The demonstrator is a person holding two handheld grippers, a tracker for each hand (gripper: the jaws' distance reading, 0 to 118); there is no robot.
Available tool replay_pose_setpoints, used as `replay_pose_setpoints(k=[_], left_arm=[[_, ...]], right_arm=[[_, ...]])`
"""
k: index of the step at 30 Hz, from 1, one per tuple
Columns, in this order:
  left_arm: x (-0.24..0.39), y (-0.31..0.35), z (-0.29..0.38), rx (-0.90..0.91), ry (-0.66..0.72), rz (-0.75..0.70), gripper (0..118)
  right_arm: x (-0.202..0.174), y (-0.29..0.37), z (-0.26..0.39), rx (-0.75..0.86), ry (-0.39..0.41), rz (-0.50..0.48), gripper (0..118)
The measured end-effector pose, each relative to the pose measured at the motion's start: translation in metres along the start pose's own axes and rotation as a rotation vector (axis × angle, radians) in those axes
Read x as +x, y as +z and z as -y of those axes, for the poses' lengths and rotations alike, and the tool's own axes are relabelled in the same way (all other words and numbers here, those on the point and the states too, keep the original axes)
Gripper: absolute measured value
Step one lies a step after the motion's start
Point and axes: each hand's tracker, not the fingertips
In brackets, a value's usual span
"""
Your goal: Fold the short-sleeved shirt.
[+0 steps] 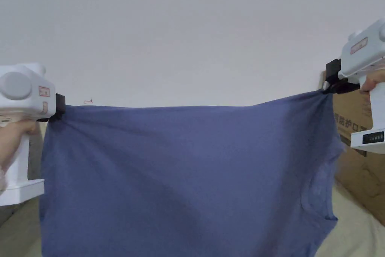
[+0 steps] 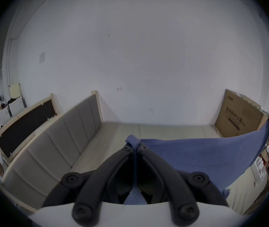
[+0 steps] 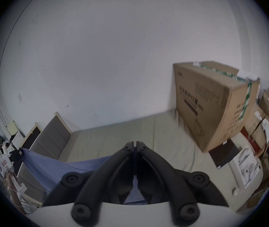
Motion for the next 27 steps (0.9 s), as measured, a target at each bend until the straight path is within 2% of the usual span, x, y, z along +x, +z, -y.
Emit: replay_pose_setpoints(k=[4,8,12,14,17,20,27], left_arm=[[0.006,-0.010,-0.045,0.063,0.022,-0.024,2],[0.011,-0.024,-0.086,0.086,-0.016,-0.070,2],[0.006,-0.015,-0.117,0.193,0.032,-0.084,2],[0.008,-0.010,-0.126,0.204,-0.021,-0.120,2],[0.006,-0.007,-0.122,0.211,-0.021,-0.111,2],[0.003,-0.021,-0.103,0.172,-0.018,-0.108,2],[0.014,-0.099,-0.002,-0.002,-0.080,-0.131,2]], right_arm=[[-0.022,-0.001,-0.048,0.049,0.013,0.029,2],[-0.045,0.001,-0.083,0.101,0.023,0.032,2],[-0.063,0.014,-0.108,0.196,0.035,0.033,2],[-0.075,0.029,-0.107,0.193,0.033,0.033,2],[-0.082,0.033,-0.094,0.207,0.054,0.025,2],[-0.073,0.012,-0.079,0.152,0.049,0.024,2],[-0.056,-0.069,0.007,-0.040,0.016,0.064,2]])
